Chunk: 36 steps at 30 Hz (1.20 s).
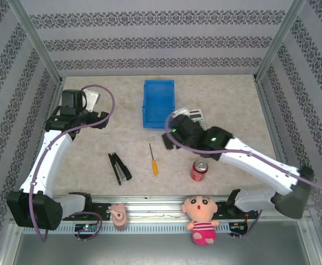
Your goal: Put the screwdriver in the bin
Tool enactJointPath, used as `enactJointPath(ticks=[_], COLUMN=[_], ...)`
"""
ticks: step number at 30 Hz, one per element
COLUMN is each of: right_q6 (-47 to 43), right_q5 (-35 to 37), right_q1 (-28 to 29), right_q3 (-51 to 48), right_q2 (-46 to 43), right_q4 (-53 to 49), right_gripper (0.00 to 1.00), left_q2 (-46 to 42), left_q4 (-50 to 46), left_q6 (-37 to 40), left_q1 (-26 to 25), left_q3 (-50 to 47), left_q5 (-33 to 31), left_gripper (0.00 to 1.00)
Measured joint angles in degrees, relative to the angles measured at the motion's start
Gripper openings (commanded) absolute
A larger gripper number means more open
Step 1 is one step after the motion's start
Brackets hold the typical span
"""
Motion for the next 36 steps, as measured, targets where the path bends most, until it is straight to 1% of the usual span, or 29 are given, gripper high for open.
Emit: enactJointPath(ticks=[1, 3, 6, 8, 9, 11, 13, 17, 20, 23, 28, 32, 35, 36], right_q6=[0.8, 2.3, 3.4, 4.1, 4.4, 5.2, 5.8, 7.2, 7.7, 8.4, 9.1, 10.2, 10.6, 10.8], right_q5=[-1.0, -2.8, -4.5, -6.1, -6.9, -8.8, -11.1, -14.3, -15.7, -17.0, -18.1, -18.4, -18.4, -18.4], right_q1=[1.8, 3.8, 5.1, 5.3, 5.3, 5.3, 5.3, 5.4, 5.4, 5.4, 5.4, 5.4, 5.4, 5.4], right_q3=[0.0, 0.2, 0.2, 0.1, 0.0, -0.1, -0.5, -0.8, -1.3, -2.0, -1.9, -1.9, -1.9, -1.9], right_q2=[1.9, 5.3, 9.9, 12.0, 12.8, 14.2, 16.0, 20.7, 24.1, 26.3, 30.6, 32.8, 33.5, 33.6], right_q4=[-0.3, -0.7, -1.2, -1.1, -0.9, 0.0, 1.7, 4.6, 6.6, 8.0, 9.1, 9.8, 9.9, 9.9], right_gripper=[0.89, 0.89, 0.87, 0.83, 0.8, 0.78, 0.72, 0.7, 0.69, 0.65, 0.61, 0.6, 0.55, 0.55], left_q2=[0.0, -0.2, -1.0, -1.8, -2.2, -3.0, -3.7, -4.9, -5.7, -6.2, -6.6, -6.9, -7.0, -7.0], left_q4=[-0.3, -0.9, -1.5, -2.0, -2.2, -2.5, -2.8, -3.1, -3.1, -3.2, -3.2, -3.2, -3.2, -3.2], left_q6=[0.0, 0.0, 0.0, 0.0, 0.0, -0.1, -0.1, -0.3, -0.3, -0.3, -0.3, -0.3, -0.2, -0.2], left_q1=[-0.1, -0.2, -0.2, -0.2, -0.2, -0.2, -0.2, -0.2, -0.2, -0.2, -0.2, -0.2, -0.2, -0.2], left_q3=[0.0, 0.0, 0.0, 0.0, 0.0, 0.0, 0.0, -0.5, -1.2, -2.0, -3.1, -3.6, -3.6, -3.6], left_q5=[0.0, 0.1, 0.2, 0.2, 0.2, 0.2, 0.2, 0.2, 0.1, 0.0, 0.0, 0.0, 0.0, 0.0], left_gripper=[0.99, 0.99, 0.99, 0.99, 0.99, 0.99, 0.99, 0.99, 0.99, 0.99, 0.99, 0.99, 0.99, 0.99])
